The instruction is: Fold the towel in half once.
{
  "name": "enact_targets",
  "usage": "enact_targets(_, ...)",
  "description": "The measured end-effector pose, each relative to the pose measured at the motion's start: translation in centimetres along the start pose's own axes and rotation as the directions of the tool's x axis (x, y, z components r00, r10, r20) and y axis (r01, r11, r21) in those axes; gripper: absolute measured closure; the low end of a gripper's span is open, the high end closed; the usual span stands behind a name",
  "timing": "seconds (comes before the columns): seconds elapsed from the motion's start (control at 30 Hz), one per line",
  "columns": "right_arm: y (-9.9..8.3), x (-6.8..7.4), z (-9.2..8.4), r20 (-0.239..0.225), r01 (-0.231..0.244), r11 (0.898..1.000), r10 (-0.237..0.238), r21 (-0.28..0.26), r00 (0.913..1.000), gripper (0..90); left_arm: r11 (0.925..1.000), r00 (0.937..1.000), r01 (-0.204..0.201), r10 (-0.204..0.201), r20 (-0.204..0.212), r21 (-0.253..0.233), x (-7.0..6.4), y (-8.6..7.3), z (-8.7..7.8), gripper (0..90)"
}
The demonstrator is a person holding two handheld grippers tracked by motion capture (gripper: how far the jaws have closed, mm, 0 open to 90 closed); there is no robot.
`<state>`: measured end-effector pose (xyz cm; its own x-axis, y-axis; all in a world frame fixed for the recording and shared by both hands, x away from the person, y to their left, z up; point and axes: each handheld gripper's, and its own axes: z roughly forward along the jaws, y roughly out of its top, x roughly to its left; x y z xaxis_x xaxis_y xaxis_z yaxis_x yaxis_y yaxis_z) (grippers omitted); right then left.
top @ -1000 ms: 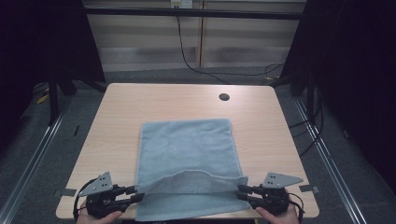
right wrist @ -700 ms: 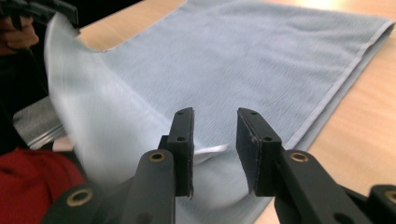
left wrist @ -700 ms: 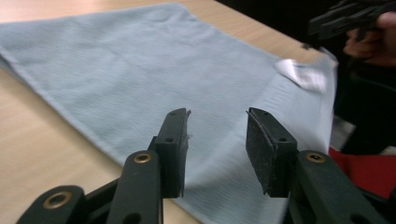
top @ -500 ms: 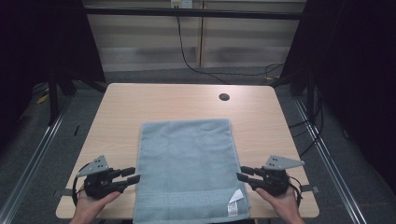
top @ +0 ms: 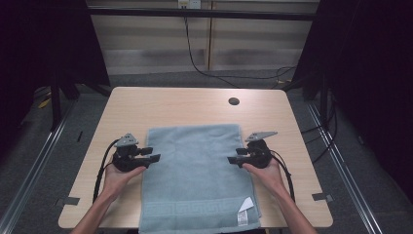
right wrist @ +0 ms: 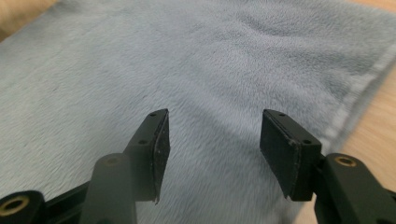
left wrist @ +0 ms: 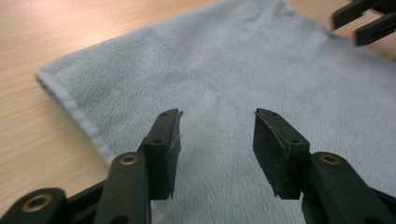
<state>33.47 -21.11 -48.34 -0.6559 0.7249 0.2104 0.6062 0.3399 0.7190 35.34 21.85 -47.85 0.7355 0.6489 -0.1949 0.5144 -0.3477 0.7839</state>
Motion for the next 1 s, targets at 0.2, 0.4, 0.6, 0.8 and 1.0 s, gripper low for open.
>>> enact_targets(0.2,-0.1,-0.1,2.7,0.041,0.017,1.0,-0.018,0.021,0.999,38.5,0.9951,0.9996,-0.014,0.016,-0.024,0.098,0.4,-1.2,2.0,52.7)
enact_targets(0.4,-1.2,1.2,2.8,0.125,0.089,0.996,-0.088,-0.008,0.9883,38.7,0.9978,0.9992,-0.021,0.024,-0.033,0.063,-0.4,-2.2,1.6,51.7)
enact_targets(0.6,-1.8,1.8,1.6,0.089,0.09,0.995,-0.093,0.041,0.9917,38.8,0.9964,0.9994,-0.032,0.032,-0.009,0.078,-1.3,-2.6,1.3,47.3)
enact_targets(0.8,-3.1,2.8,0.5,0.087,0.071,0.997,-0.073,0.025,0.9935,38.5,0.9985,0.9985,-0.018,0.015,0.052,0.052,-2.5,-3.9,0.3,43.7)
enact_targets(1.0,-4.4,3.7,-0.6,0.078,0.062,0.998,-0.063,0.011,0.9949,38.6,0.9957,0.9961,-0.047,0.041,0.078,0.079,-3.6,-4.2,-0.1,40.7)
